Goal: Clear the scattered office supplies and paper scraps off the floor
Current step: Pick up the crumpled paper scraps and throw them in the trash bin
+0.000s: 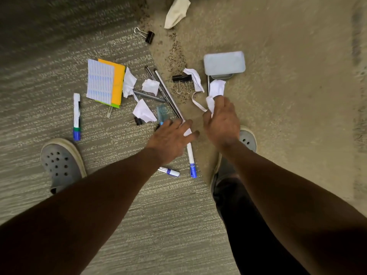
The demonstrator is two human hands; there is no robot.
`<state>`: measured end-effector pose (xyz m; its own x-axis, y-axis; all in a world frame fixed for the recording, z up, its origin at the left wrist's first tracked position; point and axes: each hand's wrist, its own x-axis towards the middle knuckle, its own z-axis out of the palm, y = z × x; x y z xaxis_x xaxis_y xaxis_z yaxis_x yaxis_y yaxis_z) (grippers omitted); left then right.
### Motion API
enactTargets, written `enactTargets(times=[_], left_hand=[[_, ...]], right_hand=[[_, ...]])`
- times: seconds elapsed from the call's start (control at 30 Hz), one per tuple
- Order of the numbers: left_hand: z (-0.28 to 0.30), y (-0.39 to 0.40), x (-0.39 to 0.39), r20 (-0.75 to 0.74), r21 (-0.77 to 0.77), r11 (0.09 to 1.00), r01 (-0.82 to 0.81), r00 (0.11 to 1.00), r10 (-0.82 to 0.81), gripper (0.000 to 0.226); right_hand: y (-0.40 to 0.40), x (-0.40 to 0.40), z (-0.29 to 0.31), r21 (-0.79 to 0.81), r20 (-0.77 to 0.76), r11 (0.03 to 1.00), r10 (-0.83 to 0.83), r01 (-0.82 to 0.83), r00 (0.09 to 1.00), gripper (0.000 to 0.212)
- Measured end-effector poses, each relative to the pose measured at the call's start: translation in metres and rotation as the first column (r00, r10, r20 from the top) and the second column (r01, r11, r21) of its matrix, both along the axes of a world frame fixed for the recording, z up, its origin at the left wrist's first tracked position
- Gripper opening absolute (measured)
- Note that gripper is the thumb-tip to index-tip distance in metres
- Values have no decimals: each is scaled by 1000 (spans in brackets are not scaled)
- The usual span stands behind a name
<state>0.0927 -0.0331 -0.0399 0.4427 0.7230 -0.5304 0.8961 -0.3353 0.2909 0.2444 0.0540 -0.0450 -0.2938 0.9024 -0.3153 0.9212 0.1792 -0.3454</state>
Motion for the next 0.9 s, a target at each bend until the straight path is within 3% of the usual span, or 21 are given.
enactTargets(times=[0.13,0.3,0.43,0.5,0.57,0.6,0.67,0.73,0.8,0.9], left_hand=[[3,3,11,20,-78,995,-67,997,68,56],[-3,8,17,105,-112,990,-91,989,103,47],[3,12,11,190,-62,977,-206,958,214,35],[11,20,4,285,-80,911,-405,867,410,25],[17,33,-3,357,-153,757,-635,679,642,26],[20,42,-6,363,-186,684,-706,597,715,30],[20,64,-12,359,-176,610,-773,527,771,34],[16,86,-18,321,-87,627,-774,574,753,36],[8,108,-22,207,21,713,-701,701,682,44],[-4,133,-20,50,39,833,-551,834,549,43]], right_hand=[[24,3,-9,-10,93,989,-146,147,985,41],[35,-3,-17,-116,196,993,-5,28,981,73],[38,-5,-18,-178,71,983,-35,47,997,55],[39,-5,-17,-176,15,984,-7,10,1000,50],[38,-5,-16,-166,-21,986,-20,16,1000,47],[38,-4,-15,-152,-25,988,-41,37,999,45],[36,0,-13,-131,-51,987,-102,95,993,42],[31,4,-8,-147,-108,973,-197,180,975,37],[25,10,-4,-159,-110,947,-297,278,948,32],[17,24,0,-139,-31,914,-388,381,921,25]])
